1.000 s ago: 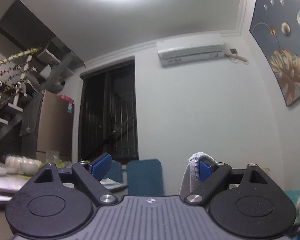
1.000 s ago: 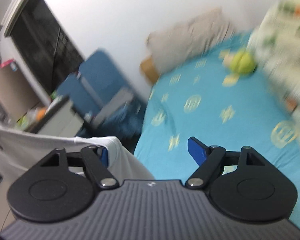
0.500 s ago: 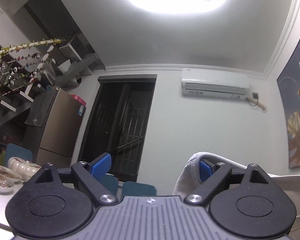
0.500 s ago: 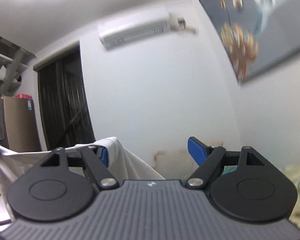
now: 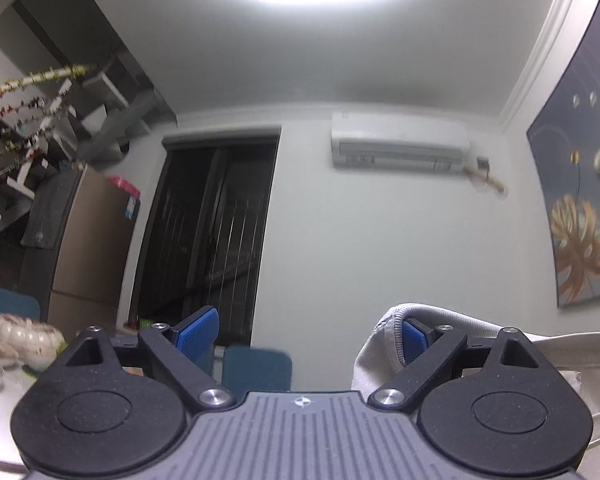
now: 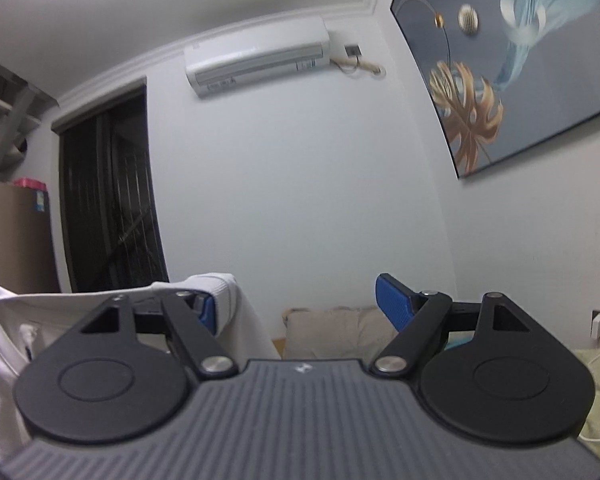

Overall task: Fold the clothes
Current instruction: 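Hold the shirt up with both grippers and shake it out to hang open, then lower the held shirt onto the bed with both grippers, laying it flat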

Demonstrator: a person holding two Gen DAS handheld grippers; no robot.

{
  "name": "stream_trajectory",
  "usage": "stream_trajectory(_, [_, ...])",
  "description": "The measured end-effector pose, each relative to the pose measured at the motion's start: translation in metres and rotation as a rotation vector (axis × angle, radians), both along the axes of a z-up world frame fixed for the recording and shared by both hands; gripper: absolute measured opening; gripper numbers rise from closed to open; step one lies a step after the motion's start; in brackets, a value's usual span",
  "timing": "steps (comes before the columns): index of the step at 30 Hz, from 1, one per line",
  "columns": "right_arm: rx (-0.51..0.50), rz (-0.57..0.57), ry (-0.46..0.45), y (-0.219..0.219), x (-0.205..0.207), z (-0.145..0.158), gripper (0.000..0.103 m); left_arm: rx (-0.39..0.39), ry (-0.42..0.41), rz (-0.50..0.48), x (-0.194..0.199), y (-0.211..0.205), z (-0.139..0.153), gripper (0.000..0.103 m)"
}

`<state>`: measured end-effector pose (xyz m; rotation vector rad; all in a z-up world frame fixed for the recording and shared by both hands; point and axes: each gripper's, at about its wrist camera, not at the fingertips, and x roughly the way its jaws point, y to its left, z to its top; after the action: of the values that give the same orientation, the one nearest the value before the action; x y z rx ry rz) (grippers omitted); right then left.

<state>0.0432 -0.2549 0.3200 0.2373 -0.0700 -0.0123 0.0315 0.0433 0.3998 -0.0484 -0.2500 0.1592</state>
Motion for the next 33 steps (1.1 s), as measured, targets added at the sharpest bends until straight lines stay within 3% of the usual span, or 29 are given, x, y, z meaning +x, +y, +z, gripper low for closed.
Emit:
stream_trajectory(5, [-0.020, -0.038, 0.076, -0.001, 0.113, -0.051, 0.080, -0.030, 0.071, 0.038, 0.113, -0.010, -0.066, 0.094])
stream_trajectory(10, [-0.042, -0.077, 0.155, -0.001, 0.234, -0.104, 0.080, -0.022, 0.205, 0.100, 0.259, -0.021, -0.136, 0.096])
stream_trajectory(12, [-0.049, -0.081, 0.205, -0.005, 0.284, -0.143, 0.079, -0.026, 0.256, 0.106, 0.318, -0.025, -0.172, 0.097])
stream_trajectory(17, [-0.067, -0.085, 0.340, -0.017, 0.410, -0.250, 0.079, -0.040, 0.393, 0.078, 0.453, -0.027, -0.290, 0.098])
stream_trajectory(21, [-0.081, -0.088, 0.448, -0.026, 0.511, -0.335, 0.078, 0.017, 0.531, 0.064, 0.539, -0.032, -0.401, 0.098])
stream_trajectory(25, [-0.072, -0.033, 0.613, -0.032, 0.568, -0.413, 0.077, -0.003, 0.697, 0.047, 0.599, -0.028, -0.486, 0.098])
stream_trajectory(28, [-0.044, 0.079, 0.769, -0.037, 0.602, -0.456, 0.078, -0.041, 0.849, -0.014, 0.626, -0.020, -0.520, 0.096])
stream_trajectory(31, [0.008, 0.300, 0.872, -0.030, 0.612, -0.469, 0.079, -0.077, 1.019, -0.126, 0.650, -0.013, -0.545, 0.097])
stream_trajectory(33, [0.019, 0.315, 0.853, -0.027, 0.595, -0.459, 0.085, -0.081, 1.119, -0.208, 0.656, -0.008, -0.543, 0.097])
